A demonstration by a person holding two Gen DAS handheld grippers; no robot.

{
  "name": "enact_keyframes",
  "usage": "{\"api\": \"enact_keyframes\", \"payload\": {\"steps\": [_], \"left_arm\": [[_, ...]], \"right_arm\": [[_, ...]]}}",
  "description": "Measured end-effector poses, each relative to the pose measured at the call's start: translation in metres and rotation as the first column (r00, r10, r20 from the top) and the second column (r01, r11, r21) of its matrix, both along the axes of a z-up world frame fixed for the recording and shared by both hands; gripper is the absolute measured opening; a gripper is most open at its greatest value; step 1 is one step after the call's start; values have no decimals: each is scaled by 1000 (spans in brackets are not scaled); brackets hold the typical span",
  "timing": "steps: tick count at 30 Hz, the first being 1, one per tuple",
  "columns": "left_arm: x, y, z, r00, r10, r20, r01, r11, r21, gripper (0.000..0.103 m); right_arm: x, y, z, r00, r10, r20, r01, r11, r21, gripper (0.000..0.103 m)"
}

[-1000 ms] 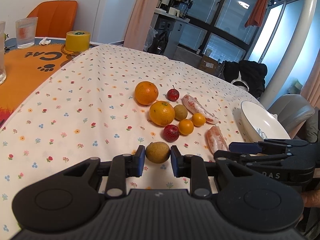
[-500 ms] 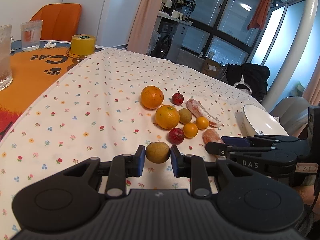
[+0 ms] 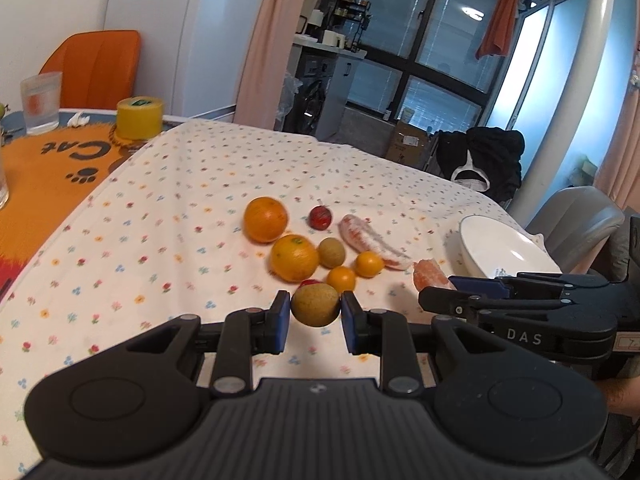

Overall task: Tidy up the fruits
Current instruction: 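Carry the pomelo segment in the right tool and brown fruit in the left tool over the white plate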

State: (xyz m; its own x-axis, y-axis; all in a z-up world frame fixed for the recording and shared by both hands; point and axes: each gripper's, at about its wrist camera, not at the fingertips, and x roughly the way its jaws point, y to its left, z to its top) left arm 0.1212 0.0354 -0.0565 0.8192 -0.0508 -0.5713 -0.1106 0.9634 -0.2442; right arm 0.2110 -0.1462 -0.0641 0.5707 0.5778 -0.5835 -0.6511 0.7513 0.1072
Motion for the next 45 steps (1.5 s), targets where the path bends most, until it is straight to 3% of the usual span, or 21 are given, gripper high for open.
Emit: {"api": "enact_keyframes", "payload": {"steps": [19,45], "left_arm": [[29,-59,23,993,-112,44,109,992,57,26],[83,-142,20,958,-287,13,284,953,109,26]], "right_arm": [[9,-71,18,989,-137,51,132,988,82,33],[37,-160,-8,938,-345,34,340,934,107,34]]}}
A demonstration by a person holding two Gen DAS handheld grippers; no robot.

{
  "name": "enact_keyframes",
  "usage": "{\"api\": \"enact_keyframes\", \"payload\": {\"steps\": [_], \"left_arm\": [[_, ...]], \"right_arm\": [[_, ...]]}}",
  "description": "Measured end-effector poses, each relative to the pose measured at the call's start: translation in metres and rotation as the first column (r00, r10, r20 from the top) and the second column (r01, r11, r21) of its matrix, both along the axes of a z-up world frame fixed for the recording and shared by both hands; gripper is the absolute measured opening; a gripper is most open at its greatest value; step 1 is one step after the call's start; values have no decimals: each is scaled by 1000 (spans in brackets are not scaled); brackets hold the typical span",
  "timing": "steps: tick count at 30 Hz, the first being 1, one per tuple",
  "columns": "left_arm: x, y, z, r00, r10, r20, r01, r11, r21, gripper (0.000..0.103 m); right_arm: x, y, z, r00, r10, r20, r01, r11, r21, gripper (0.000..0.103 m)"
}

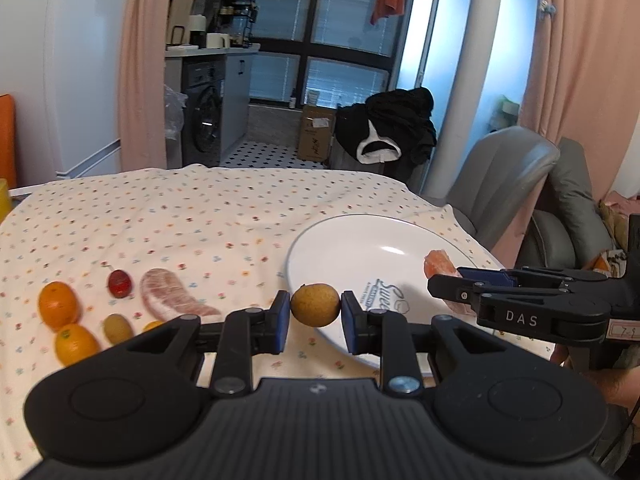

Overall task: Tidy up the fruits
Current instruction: 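Open the left tool to drop the brown fruit while the right tool releases the pomelo segment onto the plate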

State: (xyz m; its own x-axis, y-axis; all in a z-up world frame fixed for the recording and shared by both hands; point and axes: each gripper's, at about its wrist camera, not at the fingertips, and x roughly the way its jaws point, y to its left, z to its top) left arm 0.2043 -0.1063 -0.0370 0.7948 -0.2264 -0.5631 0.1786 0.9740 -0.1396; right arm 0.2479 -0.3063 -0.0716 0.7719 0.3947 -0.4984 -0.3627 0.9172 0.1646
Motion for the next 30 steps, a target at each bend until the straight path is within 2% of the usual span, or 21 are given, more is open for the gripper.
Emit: {"api": "enact_keyframes", "payload": {"steps": [16,18,26,30], "left_arm": [[42,-30,-20,997,-50,-58,52,998,36,26],[46,-30,-23,997,-48,-66,51,998,36,26],[53,-34,-28,995,-43,-85,47,998,44,26],[51,-35,-27,996,-35,-80,40,997,59,26]], "right_arm": [[24,-5,-24,997,-80,-3,80,995,-55,35],[23,-5,-24,996,-84,5,85,995,-58,39],[17,-10,-19,997,-77,11,77,997,-9,41],[10,-8,-16,998,-58,25,57,998,21,48]]}}
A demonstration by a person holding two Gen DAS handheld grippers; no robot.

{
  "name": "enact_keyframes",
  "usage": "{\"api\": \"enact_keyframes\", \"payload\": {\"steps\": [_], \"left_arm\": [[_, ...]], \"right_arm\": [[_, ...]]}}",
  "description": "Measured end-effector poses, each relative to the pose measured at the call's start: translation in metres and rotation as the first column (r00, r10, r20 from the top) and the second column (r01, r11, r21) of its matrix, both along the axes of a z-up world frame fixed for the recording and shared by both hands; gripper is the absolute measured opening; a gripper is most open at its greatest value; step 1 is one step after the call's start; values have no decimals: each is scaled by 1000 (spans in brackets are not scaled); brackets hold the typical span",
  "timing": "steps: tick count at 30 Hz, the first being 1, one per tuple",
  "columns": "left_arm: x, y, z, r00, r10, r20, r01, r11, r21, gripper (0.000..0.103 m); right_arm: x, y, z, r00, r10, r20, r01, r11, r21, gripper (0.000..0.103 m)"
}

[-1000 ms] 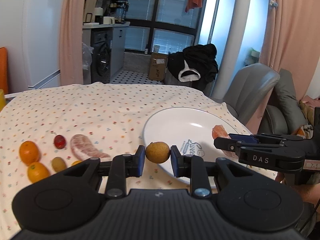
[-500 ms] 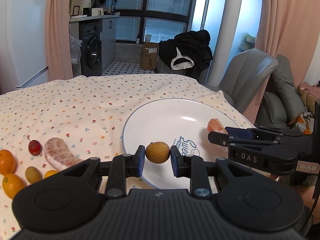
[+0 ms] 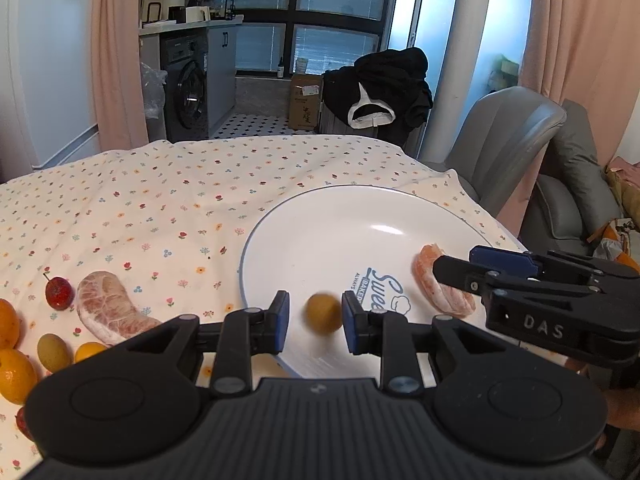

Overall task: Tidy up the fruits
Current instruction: 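Open the left tool to drop the brown fruit while the right tool releases the pomelo segment onto the plate, then move both open tools back to the fruit cluster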

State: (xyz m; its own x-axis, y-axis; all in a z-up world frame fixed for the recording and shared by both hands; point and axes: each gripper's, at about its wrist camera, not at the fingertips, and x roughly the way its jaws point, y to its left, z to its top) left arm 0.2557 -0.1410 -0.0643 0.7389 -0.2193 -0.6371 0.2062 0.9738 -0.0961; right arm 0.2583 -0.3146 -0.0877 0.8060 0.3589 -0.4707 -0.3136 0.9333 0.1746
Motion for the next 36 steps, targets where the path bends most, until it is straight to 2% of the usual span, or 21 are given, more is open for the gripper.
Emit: {"api": "enact_keyframes", "payload": {"steps": [5,8,10,12,13,14,19,20,23,27,36], "left_arm": [[-8,7,6,1000,13,10,-13,1000,0,29],[-14,13,10,1000,23,11,-23,1000,0,30],[-17,18,14,1000,31,6,-31,999,-7,31],[-22,24,17,999,43,3,-43,999,-13,37],[-25,27,18,999,47,4,-47,999,-16,46],[-27,31,19,999,51,6,-51,998,-24,54],[-37,51,22,997,73,0,-72,996,-55,78],[-38,54,23,997,79,4,-79,996,-51,81],[-45,63,26,993,115,32,-114,993,-37,84],[-54,80,30,986,162,36,-160,985,-59,88],[-71,113,38,968,243,61,-239,969,-66,91]], "right_arm": [[-6,5,2,1000,8,3,-8,1000,9,59],[-10,8,4,1000,5,14,-5,1000,23,72],[-13,11,6,1000,4,22,-5,1000,31,85],[-17,15,8,999,0,34,-1,1000,30,95],[-19,17,10,999,-6,38,5,1000,26,101],[-21,19,11,999,-13,41,12,1000,22,103],[-27,27,15,999,-17,41,16,999,35,103],[-27,28,16,999,-19,38,17,999,44,103],[-29,32,17,999,-37,31,35,998,53,103],[-35,37,20,998,-43,46,41,997,60,103],[-48,52,28,998,12,64,-17,997,74,103]]}}
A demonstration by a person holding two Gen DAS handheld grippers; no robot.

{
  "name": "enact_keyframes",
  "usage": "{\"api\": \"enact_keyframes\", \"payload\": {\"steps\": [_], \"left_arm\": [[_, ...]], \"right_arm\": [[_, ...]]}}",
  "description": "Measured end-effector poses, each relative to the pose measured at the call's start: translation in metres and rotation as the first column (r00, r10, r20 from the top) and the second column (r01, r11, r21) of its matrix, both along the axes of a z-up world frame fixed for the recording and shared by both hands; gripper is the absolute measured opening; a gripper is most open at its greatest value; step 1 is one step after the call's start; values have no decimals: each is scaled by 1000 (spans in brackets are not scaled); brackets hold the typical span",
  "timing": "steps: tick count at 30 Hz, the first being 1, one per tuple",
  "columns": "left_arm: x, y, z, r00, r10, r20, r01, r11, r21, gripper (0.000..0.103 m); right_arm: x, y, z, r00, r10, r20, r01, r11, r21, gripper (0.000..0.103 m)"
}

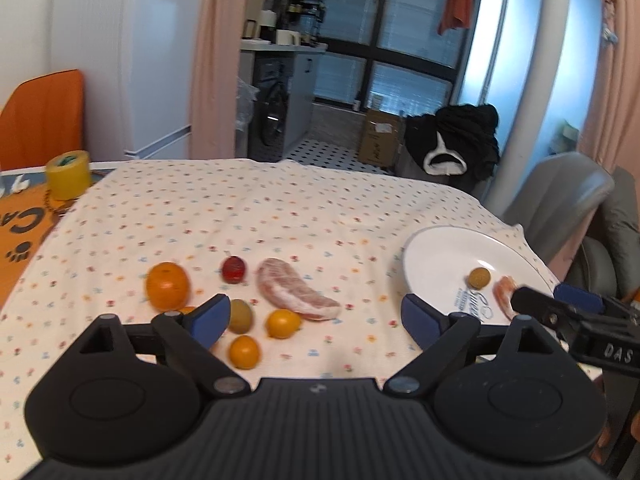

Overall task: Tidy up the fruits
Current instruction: 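Move both open tools back to the fruit cluster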

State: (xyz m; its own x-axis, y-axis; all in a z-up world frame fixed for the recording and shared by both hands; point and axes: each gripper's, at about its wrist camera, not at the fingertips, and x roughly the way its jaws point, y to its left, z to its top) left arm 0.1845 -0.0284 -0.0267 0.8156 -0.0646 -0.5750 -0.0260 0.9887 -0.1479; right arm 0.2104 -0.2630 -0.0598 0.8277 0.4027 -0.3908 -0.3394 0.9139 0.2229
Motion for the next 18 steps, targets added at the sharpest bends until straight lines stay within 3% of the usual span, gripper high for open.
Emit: {"api": "enact_keyframes", "payload": {"steps": [4,18], "left_arm": [[-8,16,1,999,47,14,-46,999,-16,92],[-31,45,2,992,120,28,-120,993,-17,98]], "right_arm": [[-7,13,2,998,54,19,-53,998,-39,103],[-14,46,10,980,201,-5,-201,979,-16,103]]}}
